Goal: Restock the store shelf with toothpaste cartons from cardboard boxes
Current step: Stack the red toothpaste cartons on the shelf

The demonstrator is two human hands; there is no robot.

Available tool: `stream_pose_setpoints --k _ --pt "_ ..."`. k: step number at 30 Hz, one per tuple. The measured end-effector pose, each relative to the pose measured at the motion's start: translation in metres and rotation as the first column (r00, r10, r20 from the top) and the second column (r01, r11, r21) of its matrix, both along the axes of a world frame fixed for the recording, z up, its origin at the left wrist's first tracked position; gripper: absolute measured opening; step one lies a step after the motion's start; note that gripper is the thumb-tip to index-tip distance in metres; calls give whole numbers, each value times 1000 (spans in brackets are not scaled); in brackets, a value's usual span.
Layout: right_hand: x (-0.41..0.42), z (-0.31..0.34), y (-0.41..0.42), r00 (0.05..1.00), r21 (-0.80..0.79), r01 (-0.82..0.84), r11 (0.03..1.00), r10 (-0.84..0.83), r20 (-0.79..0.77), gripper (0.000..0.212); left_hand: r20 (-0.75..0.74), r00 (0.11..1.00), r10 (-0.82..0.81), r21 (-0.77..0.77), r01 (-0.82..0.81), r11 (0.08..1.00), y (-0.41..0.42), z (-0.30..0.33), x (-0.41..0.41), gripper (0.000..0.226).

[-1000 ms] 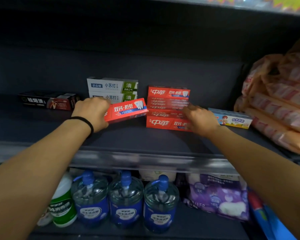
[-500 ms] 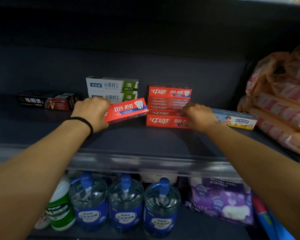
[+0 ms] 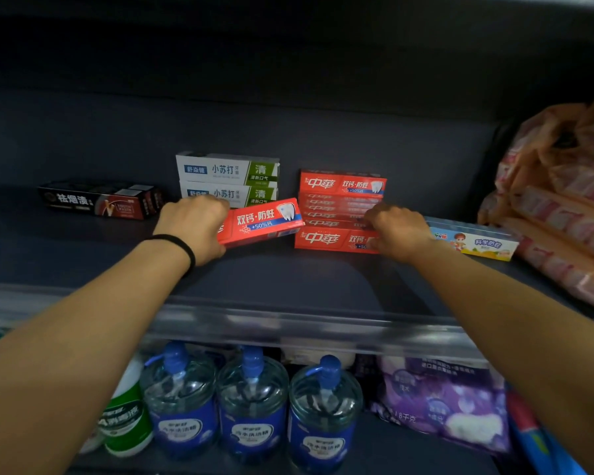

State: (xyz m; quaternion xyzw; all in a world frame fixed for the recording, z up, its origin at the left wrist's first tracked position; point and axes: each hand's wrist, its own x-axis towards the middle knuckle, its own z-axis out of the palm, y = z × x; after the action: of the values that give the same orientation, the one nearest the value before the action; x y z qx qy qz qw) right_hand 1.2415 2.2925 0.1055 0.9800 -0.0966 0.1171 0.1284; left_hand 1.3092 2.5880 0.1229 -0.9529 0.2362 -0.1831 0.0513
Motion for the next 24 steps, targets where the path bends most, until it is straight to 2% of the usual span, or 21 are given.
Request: stream_pose_setpoints --k 2,7,10,14,17,20,24 --pt "-2 5 1 1000 28 -28 999 29 -3 50 12 1000 -18 22 18 1000 -3 1 -3 47" --pt "-19 34 9 974 254 -223 941 227 16 69 87 987 -134 84 126 988 -20 4 -24 46" --pt "-34 57 19 944 301 -311 901 330 -14 69 144 964 -225 145 205 968 -35 7 -41 44" --pt "-51 72 20 924 368 -287 884 358 -138 59 199 929 -312 172 280 944 -51 8 -63 46" --pt "-62 69 14 912 376 -254 891 350 -212 47 293 855 -428 155 399 904 -58 1 -73 47" --pt "-72 66 8 908 387 -221 895 334 -254 37 346 804 -483 172 452 875 -64 -2 -80 53" --pt "-80 67 3 905 392 -208 896 328 -270 37 328 788 -521 176 491 853 -70 -6 -86 58"
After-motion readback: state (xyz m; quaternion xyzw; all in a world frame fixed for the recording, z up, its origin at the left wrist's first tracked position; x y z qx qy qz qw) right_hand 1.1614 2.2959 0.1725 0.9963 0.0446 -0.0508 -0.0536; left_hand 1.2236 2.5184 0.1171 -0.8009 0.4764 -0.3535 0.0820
